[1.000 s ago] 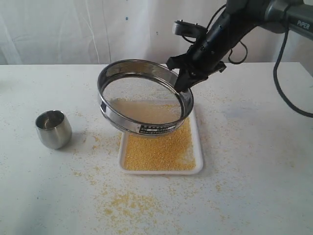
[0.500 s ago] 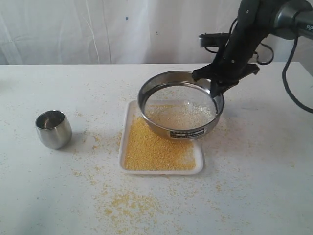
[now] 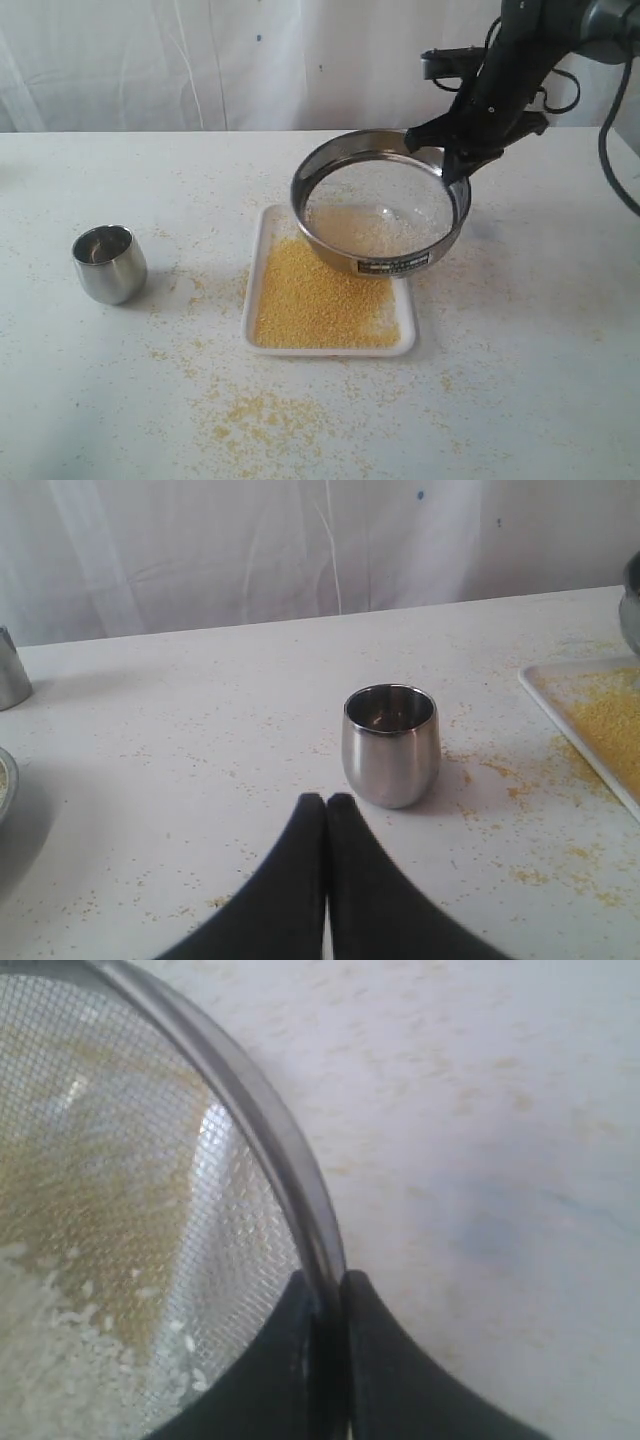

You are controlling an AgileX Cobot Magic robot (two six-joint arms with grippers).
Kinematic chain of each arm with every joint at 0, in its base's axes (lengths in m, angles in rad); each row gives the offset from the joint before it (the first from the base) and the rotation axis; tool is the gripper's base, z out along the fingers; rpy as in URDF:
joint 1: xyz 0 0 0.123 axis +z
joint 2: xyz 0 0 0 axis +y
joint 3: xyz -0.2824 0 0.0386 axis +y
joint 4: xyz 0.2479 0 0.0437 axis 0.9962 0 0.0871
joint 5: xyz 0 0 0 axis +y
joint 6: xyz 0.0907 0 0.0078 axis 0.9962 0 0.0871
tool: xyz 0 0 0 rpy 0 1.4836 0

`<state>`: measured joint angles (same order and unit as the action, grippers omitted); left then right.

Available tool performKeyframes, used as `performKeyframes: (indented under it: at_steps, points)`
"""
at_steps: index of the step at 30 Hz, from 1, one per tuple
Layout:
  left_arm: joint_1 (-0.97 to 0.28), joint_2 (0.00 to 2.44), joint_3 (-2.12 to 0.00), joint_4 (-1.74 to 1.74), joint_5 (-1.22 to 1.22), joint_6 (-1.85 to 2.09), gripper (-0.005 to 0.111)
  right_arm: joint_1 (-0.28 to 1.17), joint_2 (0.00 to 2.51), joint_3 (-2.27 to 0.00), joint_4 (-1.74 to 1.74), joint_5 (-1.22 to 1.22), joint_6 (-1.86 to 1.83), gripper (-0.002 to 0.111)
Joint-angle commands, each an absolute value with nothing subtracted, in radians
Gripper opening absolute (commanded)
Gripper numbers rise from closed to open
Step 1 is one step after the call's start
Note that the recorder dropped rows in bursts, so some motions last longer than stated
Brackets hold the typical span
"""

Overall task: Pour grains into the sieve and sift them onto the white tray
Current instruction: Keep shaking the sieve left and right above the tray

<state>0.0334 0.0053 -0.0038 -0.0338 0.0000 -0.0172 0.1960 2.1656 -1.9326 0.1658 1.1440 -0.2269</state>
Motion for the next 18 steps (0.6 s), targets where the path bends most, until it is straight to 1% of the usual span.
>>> performKeyframes:
  at_steps: [1,3,4,5,6,8,9,10,12,13,14,15,16,17,18]
  points:
    - [0.035,0.000,0.000,-0.040,-0.006,-0.023,0.000,0.229,2.151,-1.945,0.446,1.221,-0.545,0.000]
    - [0.035,0.000,0.000,-0.040,-0.006,-0.023,0.000,0.229,2.148,-1.945,0.199,1.089,-0.285,0.000]
    - [0.035,0.000,0.000,-0.040,-0.006,-0.023,0.000,0.229,2.148,-1.945,0.076,1.074,-0.090,0.000]
    - [0.035,0.000,0.000,-0.040,-0.006,-0.023,0.000,0.229,2.148,-1.945,0.022,1.084,0.041,0.000]
    - [0.035,0.000,0.000,-0.040,-0.006,-0.023,0.000,0.231,2.148,-1.945,0.087,1.122,-0.007,0.000]
    - [0.035,0.000,0.000,-0.040,-0.006,-0.023,0.000,0.238,2.155,-1.944,0.376,1.221,-0.378,0.000]
    - [0.035,0.000,0.000,-0.040,-0.006,-0.023,0.000,0.238,2.161,-1.939,0.503,1.221,-0.548,0.000]
    - [0.035,0.000,0.000,-0.040,-0.006,-0.023,0.000,0.241,2.161,-1.935,0.530,1.221,-0.576,0.000]
    - [0.035,0.000,0.000,-0.040,-0.006,-0.023,0.000,0.241,2.161,-1.935,0.403,1.195,-0.439,0.000]
    - [0.035,0.000,0.000,-0.040,-0.006,-0.023,0.000,0.238,2.161,-1.935,0.269,1.120,-0.321,0.000]
    - [0.035,0.000,0.000,-0.040,-0.006,-0.023,0.000,0.238,2.161,-1.935,0.128,1.084,-0.107,0.000]
    - [0.035,0.000,0.000,-0.040,-0.006,-0.023,0.000,0.238,2.161,-1.935,0.038,1.089,0.016,0.000]
    - [0.035,0.000,0.000,-0.040,-0.006,-0.023,0.000,0.238,2.161,-1.932,0.026,1.108,0.052,0.000]
    - [0.035,0.000,0.000,-0.040,-0.006,-0.023,0.000,0.243,2.163,-1.932,0.133,1.157,-0.053,0.000]
    - [0.035,0.000,0.000,-0.040,-0.006,-0.023,0.000,0.245,2.165,-1.932,0.256,1.213,-0.241,0.000]
